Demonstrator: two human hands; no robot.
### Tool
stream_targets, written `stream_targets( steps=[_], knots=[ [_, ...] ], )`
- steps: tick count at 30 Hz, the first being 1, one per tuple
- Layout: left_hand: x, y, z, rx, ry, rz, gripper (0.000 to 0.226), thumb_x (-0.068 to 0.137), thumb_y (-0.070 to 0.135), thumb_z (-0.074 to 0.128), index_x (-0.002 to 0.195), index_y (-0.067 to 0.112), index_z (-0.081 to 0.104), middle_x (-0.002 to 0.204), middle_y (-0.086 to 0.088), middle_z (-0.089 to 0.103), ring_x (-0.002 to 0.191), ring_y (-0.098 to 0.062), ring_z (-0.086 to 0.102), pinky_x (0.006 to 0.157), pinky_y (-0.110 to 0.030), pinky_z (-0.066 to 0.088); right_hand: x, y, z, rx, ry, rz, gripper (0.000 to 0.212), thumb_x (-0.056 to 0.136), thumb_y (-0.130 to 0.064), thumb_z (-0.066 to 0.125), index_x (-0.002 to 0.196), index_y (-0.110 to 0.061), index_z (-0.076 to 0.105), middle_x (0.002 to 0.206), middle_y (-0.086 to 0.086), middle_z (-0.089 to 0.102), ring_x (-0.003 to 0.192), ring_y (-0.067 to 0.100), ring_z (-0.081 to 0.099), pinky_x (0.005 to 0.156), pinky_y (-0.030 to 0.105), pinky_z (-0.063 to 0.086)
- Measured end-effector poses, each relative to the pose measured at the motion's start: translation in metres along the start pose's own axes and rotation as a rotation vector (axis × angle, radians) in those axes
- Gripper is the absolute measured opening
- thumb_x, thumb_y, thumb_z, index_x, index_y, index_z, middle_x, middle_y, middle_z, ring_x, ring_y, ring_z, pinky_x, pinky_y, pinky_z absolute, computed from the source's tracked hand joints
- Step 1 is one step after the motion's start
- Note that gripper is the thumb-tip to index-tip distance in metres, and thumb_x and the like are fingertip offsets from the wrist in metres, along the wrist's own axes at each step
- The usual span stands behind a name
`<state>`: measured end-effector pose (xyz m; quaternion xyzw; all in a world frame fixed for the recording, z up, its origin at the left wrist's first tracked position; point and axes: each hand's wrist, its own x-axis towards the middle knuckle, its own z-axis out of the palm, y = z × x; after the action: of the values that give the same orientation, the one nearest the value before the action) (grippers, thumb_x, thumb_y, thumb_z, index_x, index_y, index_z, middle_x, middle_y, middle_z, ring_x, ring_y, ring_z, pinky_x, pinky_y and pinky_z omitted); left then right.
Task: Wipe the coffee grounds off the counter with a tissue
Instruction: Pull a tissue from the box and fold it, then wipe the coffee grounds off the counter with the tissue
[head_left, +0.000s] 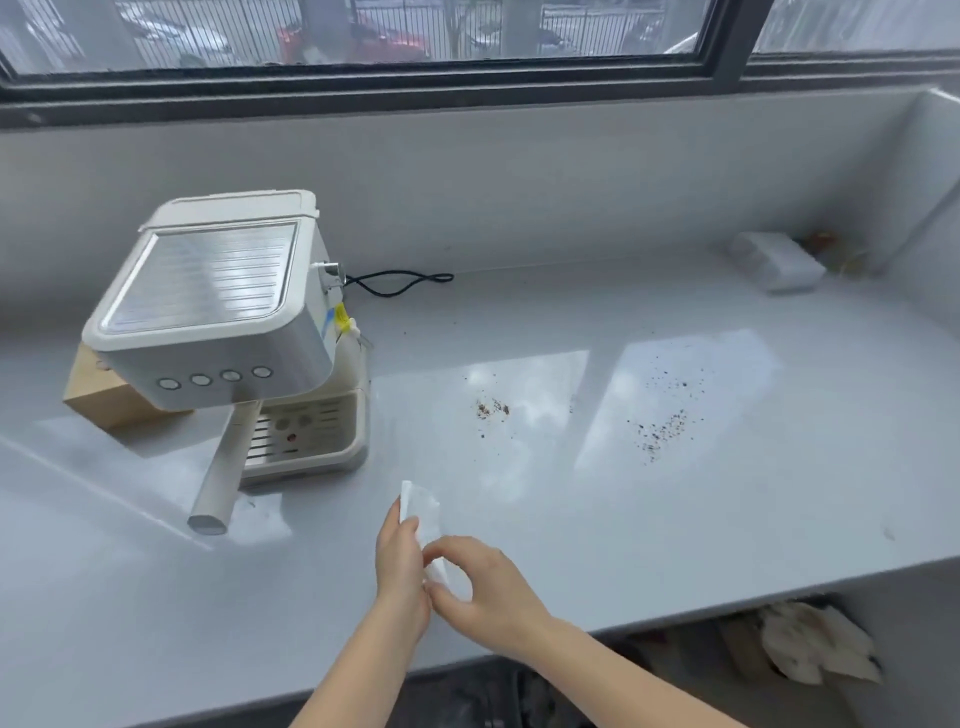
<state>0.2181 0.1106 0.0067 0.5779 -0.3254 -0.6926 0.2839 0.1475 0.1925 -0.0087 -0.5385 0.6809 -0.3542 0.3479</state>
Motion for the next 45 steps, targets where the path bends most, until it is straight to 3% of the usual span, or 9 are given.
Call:
stream_targets(
  steps=[5,10,16,21,24,28,33,42,45],
  knots=[
    [0.022,0.008,0.002,0.306,0.143,0.513,0.050,0.095,0.002,0.030,0.135,0.026,0.047,0.145,0.008,0.045,0.133,-0.009,0.039,0.109,-0.025,0.028,0.021,0.013,-0.027,-0.087,0.073,-0.014,0.027,0.088,-0.038,0.046,0.114,-0.036,0.055,0.120,-0.023,0.058,0.114,-0.010,0.045,0.096,0.011,0.034],
    [0.042,0.003,-0.054,0.827,0.399,0.847,0.058,0.090,-0.006,0.036,0.143,0.019,0.036,0.153,0.005,0.031,0.142,-0.012,0.025,0.118,-0.039,0.013,0.012,0.044,-0.053,-0.130,0.057,0.054,0.023,0.092,-0.034,0.045,0.112,-0.043,0.053,0.116,-0.033,0.051,0.111,-0.016,0.042,0.093,0.009,0.033],
    [0.062,-0.022,-0.100,1.311,0.171,0.366,0.066,0.096,0.040,0.033,0.150,0.015,0.004,0.161,-0.004,0.003,0.148,-0.020,0.006,0.119,-0.040,0.010,0.004,0.072,-0.076,-0.298,-0.003,-0.014,0.021,0.092,-0.027,0.048,0.111,-0.033,0.057,0.120,-0.023,0.054,0.119,-0.002,0.044,0.102,0.025,0.035],
    [0.052,-0.034,-0.112,1.477,0.170,0.503,0.056,0.092,0.038,0.019,0.147,0.025,0.023,0.159,0.005,0.016,0.142,-0.022,0.022,0.110,-0.040,0.025,-0.010,0.102,-0.094,-0.541,0.174,-0.084,0.026,0.086,-0.013,0.060,0.109,-0.024,0.060,0.131,-0.004,0.055,0.125,0.016,0.045,0.104,0.038,0.032],
    [0.059,-0.029,-0.128,1.529,0.340,0.428,0.055,0.098,0.031,0.027,0.149,0.018,0.013,0.160,0.000,0.010,0.143,-0.025,0.021,0.111,-0.041,0.025,-0.021,0.119,-0.117,-0.669,0.256,-0.031,0.031,0.084,-0.021,0.043,0.108,-0.018,0.062,0.129,0.006,0.058,0.120,0.025,0.051,0.101,0.051,0.038],
    [0.079,-0.014,-0.150,1.434,0.472,0.375,0.056,0.098,0.021,0.032,0.148,0.003,0.013,0.158,-0.015,0.016,0.145,-0.031,0.017,0.116,-0.046,0.017,-0.036,0.147,-0.151,-0.764,0.386,0.207,0.052,0.079,-0.033,0.032,0.116,-0.008,0.059,0.132,0.015,0.054,0.120,0.030,0.046,0.102,0.057,0.031],
    [0.124,0.014,-0.153,1.338,0.533,0.383,0.059,0.091,0.022,0.026,0.143,-0.006,0.025,0.147,-0.025,0.036,0.134,-0.039,0.035,0.105,-0.052,0.028,-0.058,0.194,-0.178,-0.691,0.611,0.648,0.066,0.078,-0.047,0.025,0.132,-0.013,0.041,0.145,0.014,0.036,0.134,0.032,0.032,0.110,0.059,0.020],
    [0.115,-0.017,-0.088,1.545,0.336,0.502,0.057,0.095,0.023,0.029,0.148,0.007,0.016,0.157,-0.011,0.021,0.145,-0.026,0.019,0.115,-0.045,0.020,-0.057,0.224,-0.174,-0.769,0.592,0.756,0.060,0.084,-0.040,0.024,0.137,-0.012,0.030,0.144,0.019,0.035,0.133,0.037,0.030,0.103,0.067,0.031],
    [0.098,-0.038,-0.050,1.567,0.212,0.551,0.060,0.097,0.028,0.021,0.149,0.013,-0.005,0.161,-0.004,-0.003,0.148,-0.020,-0.005,0.119,-0.037,-0.001,-0.056,0.223,-0.176,-0.763,0.559,0.707,0.063,0.084,-0.040,0.023,0.137,-0.008,0.031,0.143,0.022,0.037,0.132,0.039,0.033,0.102,0.067,0.032]
  ],
)
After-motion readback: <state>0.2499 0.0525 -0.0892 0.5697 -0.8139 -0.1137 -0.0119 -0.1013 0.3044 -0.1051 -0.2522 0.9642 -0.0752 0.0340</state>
